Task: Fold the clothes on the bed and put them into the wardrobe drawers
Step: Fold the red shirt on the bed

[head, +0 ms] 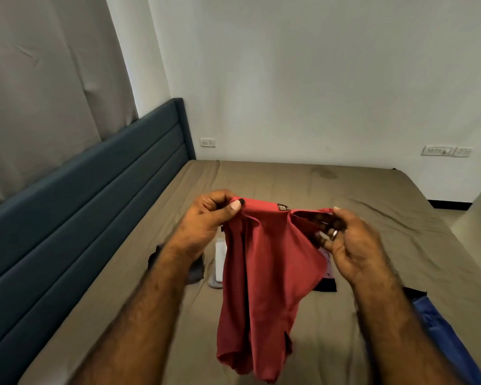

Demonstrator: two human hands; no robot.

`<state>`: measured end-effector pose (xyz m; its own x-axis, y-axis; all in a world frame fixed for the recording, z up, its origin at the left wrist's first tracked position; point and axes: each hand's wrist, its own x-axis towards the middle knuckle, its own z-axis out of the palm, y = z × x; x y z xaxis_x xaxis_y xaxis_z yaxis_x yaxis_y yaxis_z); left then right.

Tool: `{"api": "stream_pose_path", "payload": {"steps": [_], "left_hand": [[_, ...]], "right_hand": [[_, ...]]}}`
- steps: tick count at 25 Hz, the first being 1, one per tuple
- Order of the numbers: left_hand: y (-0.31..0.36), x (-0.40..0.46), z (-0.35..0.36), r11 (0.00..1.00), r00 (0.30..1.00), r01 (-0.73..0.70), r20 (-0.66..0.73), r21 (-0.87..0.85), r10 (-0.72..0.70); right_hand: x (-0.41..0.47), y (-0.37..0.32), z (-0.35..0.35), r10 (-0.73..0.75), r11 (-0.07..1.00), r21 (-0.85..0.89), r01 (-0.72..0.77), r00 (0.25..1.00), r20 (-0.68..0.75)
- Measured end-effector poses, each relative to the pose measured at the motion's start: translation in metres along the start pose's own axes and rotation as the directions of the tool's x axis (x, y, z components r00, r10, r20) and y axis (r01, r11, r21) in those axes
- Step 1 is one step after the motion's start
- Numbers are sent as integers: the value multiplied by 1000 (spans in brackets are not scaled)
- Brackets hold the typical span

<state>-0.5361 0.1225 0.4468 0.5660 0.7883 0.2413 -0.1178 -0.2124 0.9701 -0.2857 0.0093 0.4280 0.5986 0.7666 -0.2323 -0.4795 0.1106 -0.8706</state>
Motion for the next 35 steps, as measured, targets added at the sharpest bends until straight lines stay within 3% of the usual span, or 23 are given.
{"api": "stream_pose_path", "payload": {"steps": [2, 4, 8, 11, 15, 18, 23, 26, 28, 30, 32, 35], "left_hand": [[-2, 0, -30, 998, 990, 0, 139, 62, -9], [-5, -5, -37, 999, 966, 32, 257, -18, -26], [-10, -20, -24, 991, 900, 127, 424, -38, -99], [-22, -24, -15, 983, 832, 172, 525, 63, -179], [-26, -25, -10, 975, 764, 175, 606, 134, -221], [-25, -24, 14, 983, 841, 150, 510, 107, -184], [-43, -28, 76, 981, 977, 143, 175, -131, -119], [-42, -25, 80, 946, 985, 170, 68, -276, -157], [-39, -19, 77, 935, 980, 194, 10, -295, -200], [-37, -13, 76, 934, 972, 205, -49, -294, -229], [-38, -10, 79, 952, 967, 203, -107, -231, -232], [-41, -7, 85, 977, 959, 214, -183, -22, -215]], "right_hand": [[1, -12, -1, -62, 998, -27, 65, 993, 100], [-6, -15, 4, -104, 994, 5, 105, 970, 222], [-16, -15, 8, -195, 952, 294, 89, 916, 352], [-24, -16, 11, -227, 899, 435, 43, 896, 382], [-27, -13, 21, -166, 916, 401, 24, 932, 323], [-26, -8, 29, -131, 982, 164, 94, 963, 234], [-28, 16, 45, -125, 969, -182, 170, 964, 235], [-30, 25, 30, -237, 771, -546, 328, 943, 232], [-37, 22, 21, -263, 711, -613, 345, 939, 223], [-39, 18, 18, -193, 721, -616, 319, 945, 264], [-37, 15, 19, -144, 690, -662, 293, 952, 272], [-37, 19, 18, -265, 522, -764, 379, 924, 277]]}}
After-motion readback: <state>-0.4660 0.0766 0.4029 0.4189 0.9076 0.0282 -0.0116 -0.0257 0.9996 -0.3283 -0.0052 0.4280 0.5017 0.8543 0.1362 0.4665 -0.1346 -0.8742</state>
